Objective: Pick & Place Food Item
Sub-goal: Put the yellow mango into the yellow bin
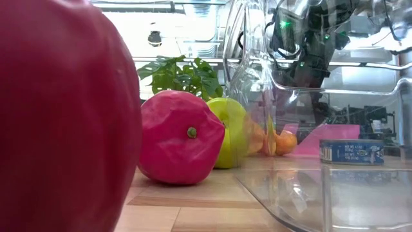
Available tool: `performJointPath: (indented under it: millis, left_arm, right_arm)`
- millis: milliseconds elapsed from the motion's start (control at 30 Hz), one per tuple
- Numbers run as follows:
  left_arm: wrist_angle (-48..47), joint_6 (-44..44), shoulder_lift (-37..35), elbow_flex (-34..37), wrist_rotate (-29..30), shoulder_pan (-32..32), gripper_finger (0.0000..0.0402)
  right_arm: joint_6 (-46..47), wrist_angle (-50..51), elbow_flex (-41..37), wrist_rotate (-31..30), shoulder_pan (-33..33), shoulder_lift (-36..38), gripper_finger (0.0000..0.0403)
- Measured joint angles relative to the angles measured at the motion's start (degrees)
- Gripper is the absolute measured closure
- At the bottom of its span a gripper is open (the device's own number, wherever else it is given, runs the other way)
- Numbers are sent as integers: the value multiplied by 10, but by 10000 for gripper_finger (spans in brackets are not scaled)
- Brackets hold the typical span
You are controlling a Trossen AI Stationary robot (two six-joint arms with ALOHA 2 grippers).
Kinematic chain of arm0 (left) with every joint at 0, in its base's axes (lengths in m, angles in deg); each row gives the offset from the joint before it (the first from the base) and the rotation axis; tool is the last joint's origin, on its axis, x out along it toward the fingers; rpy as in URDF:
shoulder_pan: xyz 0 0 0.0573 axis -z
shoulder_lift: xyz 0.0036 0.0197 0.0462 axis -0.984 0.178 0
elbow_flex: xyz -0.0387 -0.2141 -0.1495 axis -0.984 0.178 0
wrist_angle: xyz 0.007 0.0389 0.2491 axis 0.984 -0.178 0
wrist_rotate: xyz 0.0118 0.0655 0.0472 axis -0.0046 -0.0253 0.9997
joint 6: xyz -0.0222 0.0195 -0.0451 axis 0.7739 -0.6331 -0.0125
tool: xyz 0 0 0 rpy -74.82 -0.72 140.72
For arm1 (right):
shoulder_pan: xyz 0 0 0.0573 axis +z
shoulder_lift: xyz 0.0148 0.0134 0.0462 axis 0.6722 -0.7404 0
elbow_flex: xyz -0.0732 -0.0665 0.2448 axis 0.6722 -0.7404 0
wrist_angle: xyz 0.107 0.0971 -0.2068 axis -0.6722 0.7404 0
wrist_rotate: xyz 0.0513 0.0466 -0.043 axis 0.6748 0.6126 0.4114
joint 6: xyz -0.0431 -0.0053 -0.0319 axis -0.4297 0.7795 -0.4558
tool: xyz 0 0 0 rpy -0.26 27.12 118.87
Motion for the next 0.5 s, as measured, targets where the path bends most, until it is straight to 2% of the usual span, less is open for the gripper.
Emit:
performJointPath:
  millis: [500]
  left_arm:
    - [0, 0, 0, 0, 0, 0, 307]
  right_arm:
    - [-6, 0, 0, 0, 0, 0, 68]
